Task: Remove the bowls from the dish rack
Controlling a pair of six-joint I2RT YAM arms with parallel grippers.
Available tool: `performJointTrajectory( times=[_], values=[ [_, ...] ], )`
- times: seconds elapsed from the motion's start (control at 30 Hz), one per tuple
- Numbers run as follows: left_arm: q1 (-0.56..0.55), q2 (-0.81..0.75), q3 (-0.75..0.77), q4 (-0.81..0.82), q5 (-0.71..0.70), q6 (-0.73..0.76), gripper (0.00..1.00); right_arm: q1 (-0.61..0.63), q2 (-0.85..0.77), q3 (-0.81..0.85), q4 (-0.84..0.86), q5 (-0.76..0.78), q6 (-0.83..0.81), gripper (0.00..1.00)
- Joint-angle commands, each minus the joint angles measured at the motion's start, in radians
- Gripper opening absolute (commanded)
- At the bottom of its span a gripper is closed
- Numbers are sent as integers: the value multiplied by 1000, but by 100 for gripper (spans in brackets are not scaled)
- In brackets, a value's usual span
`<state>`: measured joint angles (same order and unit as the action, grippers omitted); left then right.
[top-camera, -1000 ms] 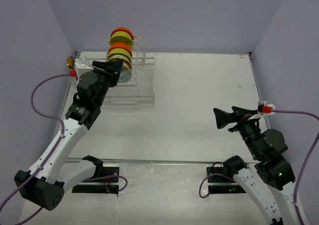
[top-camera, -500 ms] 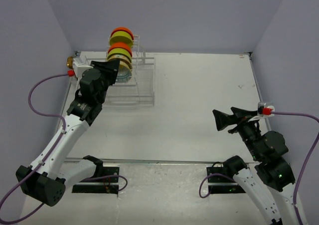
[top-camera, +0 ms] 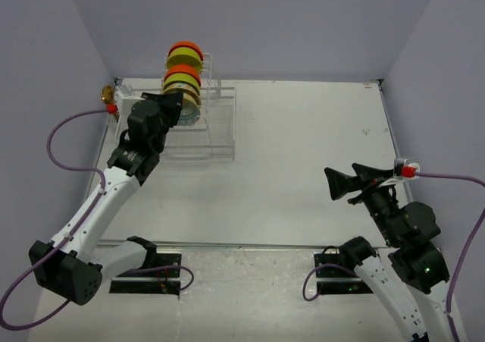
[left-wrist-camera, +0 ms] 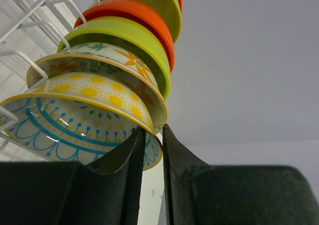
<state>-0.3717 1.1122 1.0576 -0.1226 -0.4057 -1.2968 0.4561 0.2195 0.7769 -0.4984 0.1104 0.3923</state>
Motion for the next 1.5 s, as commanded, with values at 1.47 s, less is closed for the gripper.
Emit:
performJointTrajectory(
  times=[1.47],
  values=[
    [-3,-100,25,21,-24,-5,0,0,-8,-16,44,-25,-12,99]
  ],
)
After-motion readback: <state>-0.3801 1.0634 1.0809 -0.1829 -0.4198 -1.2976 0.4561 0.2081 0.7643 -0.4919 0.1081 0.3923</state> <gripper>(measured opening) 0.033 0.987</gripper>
